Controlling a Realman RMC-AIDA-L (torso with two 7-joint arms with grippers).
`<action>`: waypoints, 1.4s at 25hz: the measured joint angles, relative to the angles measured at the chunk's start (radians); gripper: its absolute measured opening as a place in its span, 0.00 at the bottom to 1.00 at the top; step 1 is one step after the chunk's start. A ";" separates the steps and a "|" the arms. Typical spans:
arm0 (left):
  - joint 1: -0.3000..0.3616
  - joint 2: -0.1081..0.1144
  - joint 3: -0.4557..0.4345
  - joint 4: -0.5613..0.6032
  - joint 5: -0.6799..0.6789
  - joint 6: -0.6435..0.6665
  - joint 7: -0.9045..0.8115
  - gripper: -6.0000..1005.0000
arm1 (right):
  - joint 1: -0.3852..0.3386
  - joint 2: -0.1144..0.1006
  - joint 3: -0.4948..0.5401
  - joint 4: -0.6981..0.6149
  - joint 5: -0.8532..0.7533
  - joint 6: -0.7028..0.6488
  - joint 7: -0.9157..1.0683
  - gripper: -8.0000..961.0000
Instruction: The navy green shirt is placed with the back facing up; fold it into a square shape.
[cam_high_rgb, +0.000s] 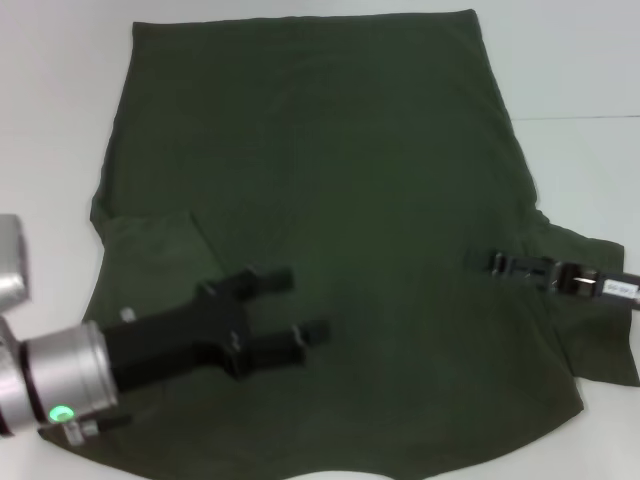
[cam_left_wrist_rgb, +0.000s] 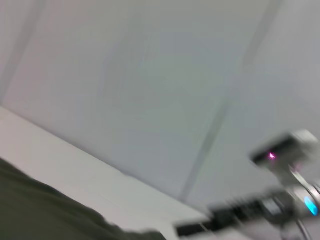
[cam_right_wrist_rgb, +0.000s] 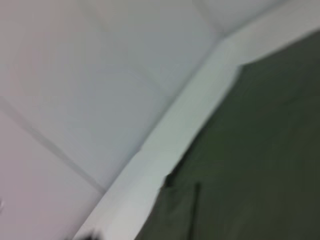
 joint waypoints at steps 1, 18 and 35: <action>-0.002 -0.002 0.039 -0.004 0.002 -0.003 0.025 0.78 | -0.005 -0.004 0.000 -0.010 0.000 0.006 0.033 0.95; -0.018 -0.006 0.221 -0.031 0.010 -0.065 0.135 0.91 | -0.074 -0.074 0.120 -0.135 -0.234 0.013 0.460 0.95; -0.029 -0.002 0.228 -0.033 0.012 -0.076 0.130 0.91 | -0.129 -0.063 0.190 -0.138 -0.285 0.128 0.509 0.95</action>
